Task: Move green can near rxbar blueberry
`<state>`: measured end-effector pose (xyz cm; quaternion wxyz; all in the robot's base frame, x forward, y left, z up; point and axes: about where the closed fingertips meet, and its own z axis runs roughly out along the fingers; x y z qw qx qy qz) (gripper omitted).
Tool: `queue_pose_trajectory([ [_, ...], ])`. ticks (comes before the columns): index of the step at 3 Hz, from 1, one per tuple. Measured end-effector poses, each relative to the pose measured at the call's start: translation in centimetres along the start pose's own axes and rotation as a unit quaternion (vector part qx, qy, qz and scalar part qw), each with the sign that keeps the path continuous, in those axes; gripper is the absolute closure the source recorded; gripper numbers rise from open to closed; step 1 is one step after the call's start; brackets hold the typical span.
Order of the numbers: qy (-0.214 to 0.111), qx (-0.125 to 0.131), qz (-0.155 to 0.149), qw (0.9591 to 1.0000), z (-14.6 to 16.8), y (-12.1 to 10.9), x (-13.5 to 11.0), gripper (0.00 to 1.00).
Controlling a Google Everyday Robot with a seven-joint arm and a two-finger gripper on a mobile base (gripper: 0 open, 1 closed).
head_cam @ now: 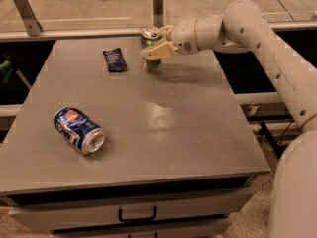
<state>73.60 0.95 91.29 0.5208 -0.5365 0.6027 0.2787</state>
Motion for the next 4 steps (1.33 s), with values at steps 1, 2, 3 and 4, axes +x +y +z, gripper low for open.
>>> queue_pose_trajectory([
  [1, 0.004, -0.005, 0.004, 1.0, 2.5, -0.8, 0.4, 0.82],
  [2, 0.001, -0.011, 0.007, 0.9999, 4.3, -0.9, 0.1, 0.59],
  [3, -0.006, -0.023, 0.01, 0.9997, 6.0, -0.4, -0.4, 0.35],
  [4, -0.008, -0.033, 0.012, 0.9994, 7.0, 0.0, -0.5, 0.13],
])
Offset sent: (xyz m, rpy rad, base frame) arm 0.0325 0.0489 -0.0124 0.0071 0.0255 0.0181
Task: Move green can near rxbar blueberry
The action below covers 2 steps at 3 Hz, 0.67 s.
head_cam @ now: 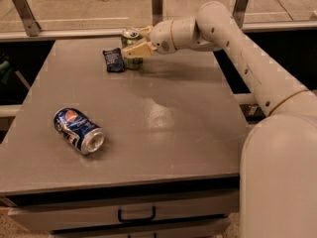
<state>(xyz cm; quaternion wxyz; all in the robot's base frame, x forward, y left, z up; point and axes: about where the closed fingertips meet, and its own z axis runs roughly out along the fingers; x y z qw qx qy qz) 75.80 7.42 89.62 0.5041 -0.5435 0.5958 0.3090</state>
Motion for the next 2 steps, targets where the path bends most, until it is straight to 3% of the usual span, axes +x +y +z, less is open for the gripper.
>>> queue_pose_trajectory([
  [1, 0.001, 0.0, 0.0, 1.0, 0.2, 0.1, 0.1, 0.0],
  [2, 0.006, 0.017, -0.005, 0.9998, -1.4, -0.4, 0.3, 0.0],
])
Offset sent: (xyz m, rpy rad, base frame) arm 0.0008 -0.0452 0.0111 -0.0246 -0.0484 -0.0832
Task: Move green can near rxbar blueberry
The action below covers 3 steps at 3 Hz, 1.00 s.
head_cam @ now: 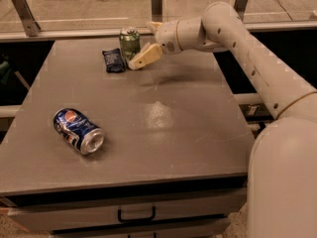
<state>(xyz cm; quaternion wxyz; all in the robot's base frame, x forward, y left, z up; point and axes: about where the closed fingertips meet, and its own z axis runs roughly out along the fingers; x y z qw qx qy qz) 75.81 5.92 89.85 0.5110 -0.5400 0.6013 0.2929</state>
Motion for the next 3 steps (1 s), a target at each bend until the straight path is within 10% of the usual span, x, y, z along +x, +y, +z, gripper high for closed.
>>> queue_pose_trajectory([
  [1, 0.021, 0.064, -0.033, 0.9972, -8.1, -1.7, -0.1, 0.0],
  [2, 0.07, 0.136, -0.075, 0.9855, -17.9, -2.5, -1.4, 0.0],
  [3, 0.124, 0.22, -0.124, 0.9597, -27.7, -2.0, -4.4, 0.0],
])
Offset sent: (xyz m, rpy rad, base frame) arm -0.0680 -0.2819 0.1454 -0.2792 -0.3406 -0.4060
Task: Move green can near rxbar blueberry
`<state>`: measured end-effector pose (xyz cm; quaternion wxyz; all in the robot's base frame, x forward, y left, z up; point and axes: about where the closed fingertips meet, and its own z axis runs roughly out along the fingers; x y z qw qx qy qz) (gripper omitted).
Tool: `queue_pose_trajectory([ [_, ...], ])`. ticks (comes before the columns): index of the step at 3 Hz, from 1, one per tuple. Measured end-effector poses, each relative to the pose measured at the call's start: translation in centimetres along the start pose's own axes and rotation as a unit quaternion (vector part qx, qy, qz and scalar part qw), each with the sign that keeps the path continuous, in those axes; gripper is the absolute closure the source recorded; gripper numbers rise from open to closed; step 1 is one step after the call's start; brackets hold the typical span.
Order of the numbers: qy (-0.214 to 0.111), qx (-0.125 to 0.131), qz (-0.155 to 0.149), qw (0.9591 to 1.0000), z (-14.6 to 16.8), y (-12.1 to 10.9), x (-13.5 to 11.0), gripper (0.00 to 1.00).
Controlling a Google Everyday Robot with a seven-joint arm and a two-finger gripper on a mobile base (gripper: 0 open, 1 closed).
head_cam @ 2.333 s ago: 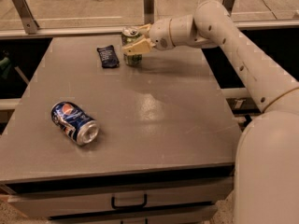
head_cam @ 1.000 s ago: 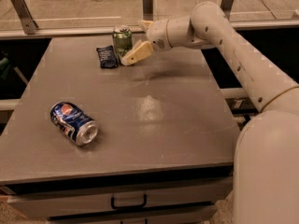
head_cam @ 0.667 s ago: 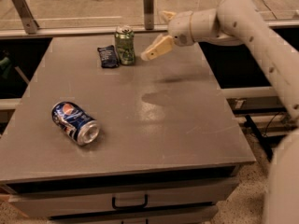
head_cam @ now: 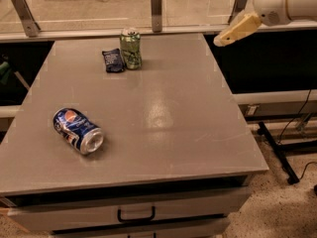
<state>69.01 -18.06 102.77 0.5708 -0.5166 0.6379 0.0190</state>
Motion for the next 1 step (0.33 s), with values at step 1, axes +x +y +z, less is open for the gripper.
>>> queue_pose_trajectory([
  [1, 0.001, 0.011, -0.01, 0.9999, -1.39, -0.49, -1.36, 0.0],
])
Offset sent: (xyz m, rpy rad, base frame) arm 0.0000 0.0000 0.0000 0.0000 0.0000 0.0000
